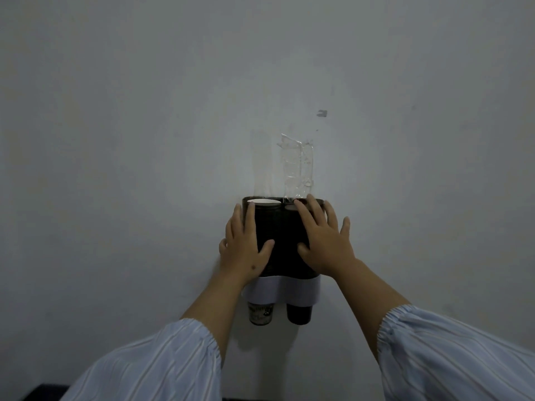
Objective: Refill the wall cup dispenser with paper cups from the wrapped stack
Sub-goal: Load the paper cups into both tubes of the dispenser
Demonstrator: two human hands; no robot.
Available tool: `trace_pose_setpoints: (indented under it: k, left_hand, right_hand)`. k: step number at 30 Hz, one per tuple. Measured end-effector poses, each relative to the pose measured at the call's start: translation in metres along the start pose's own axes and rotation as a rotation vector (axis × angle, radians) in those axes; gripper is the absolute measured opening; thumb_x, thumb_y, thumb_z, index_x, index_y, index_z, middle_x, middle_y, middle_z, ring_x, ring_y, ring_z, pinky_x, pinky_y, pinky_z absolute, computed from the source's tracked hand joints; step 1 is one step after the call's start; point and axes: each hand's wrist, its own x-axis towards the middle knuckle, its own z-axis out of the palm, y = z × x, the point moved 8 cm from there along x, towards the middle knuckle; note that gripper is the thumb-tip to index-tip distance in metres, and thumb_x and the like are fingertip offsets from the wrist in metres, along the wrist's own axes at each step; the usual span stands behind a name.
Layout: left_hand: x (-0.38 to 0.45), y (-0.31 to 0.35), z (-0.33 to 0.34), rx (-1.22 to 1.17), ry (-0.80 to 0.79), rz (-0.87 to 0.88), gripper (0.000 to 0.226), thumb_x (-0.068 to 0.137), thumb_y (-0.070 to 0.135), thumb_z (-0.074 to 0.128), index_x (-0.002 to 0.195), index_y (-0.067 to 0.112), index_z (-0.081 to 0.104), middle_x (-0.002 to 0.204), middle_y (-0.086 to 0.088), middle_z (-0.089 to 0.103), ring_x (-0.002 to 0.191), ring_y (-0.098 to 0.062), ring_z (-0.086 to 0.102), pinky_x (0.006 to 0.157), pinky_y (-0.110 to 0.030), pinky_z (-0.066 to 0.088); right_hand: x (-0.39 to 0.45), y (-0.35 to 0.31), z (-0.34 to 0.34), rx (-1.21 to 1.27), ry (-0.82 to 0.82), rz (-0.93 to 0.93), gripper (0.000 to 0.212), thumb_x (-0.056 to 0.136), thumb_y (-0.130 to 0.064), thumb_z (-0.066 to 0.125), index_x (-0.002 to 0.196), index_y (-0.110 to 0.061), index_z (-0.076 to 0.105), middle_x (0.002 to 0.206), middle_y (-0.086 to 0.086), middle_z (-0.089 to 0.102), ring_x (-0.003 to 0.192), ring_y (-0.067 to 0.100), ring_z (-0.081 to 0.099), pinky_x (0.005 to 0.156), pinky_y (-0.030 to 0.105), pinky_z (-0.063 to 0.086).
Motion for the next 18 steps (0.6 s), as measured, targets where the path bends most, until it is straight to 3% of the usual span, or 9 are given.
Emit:
trace_pose_setpoints:
  k: [3, 7, 13, 18]
  left_hand:
    - [-0.022, 0.006, 0.019, -0.009, -0.067, -0.019, 0.081, 0.090, 0.041, 0.050, 0.150, 0.025, -0.003, 0.159, -0.004, -0.010, 0.146, -0.027, 0.004, 0.113, -0.051, 0.022]
    - [-0.062, 0.012, 0.050, -0.048, -0.171, -0.041, 0.078, 0.090, 0.041, 0.051, 0.150, 0.027, 0.002, 0.158, -0.004, -0.008, 0.145, -0.027, 0.004, 0.114, -0.050, 0.019]
    - [-0.141, 0.033, 0.108, -0.111, -0.458, -0.026, 0.063, 0.093, 0.039, 0.048, 0.146, 0.019, 0.020, 0.153, -0.006, 0.022, 0.141, -0.026, 0.017, 0.114, -0.044, 0.024]
    - [-0.224, 0.051, 0.153, -0.210, -0.673, -0.042, 0.057, 0.093, 0.038, 0.047, 0.144, 0.021, 0.027, 0.150, -0.003, 0.028, 0.140, -0.023, 0.021, 0.114, -0.042, 0.026]
  right_hand:
    - [-0.020, 0.009, 0.006, 0.049, -0.062, 0.038, 0.083, 0.087, -0.024, 0.051, 0.149, -0.031, -0.003, 0.159, -0.003, -0.017, 0.147, 0.030, -0.008, 0.113, 0.062, 0.005]
    - [-0.059, 0.031, 0.021, 0.126, -0.198, 0.135, 0.084, 0.090, -0.028, 0.053, 0.148, -0.033, -0.007, 0.160, -0.002, -0.007, 0.147, 0.029, -0.003, 0.114, 0.060, 0.006]
    - [-0.157, 0.077, 0.053, 0.174, -0.397, 0.302, 0.082, 0.091, -0.033, 0.053, 0.148, -0.035, -0.006, 0.160, 0.000, -0.001, 0.147, 0.030, 0.004, 0.114, 0.059, 0.009]
    - [-0.249, 0.114, 0.079, 0.140, -0.561, 0.413, 0.079, 0.091, -0.034, 0.054, 0.149, -0.033, 0.000, 0.160, 0.001, 0.003, 0.146, 0.031, 0.008, 0.114, 0.060, 0.012]
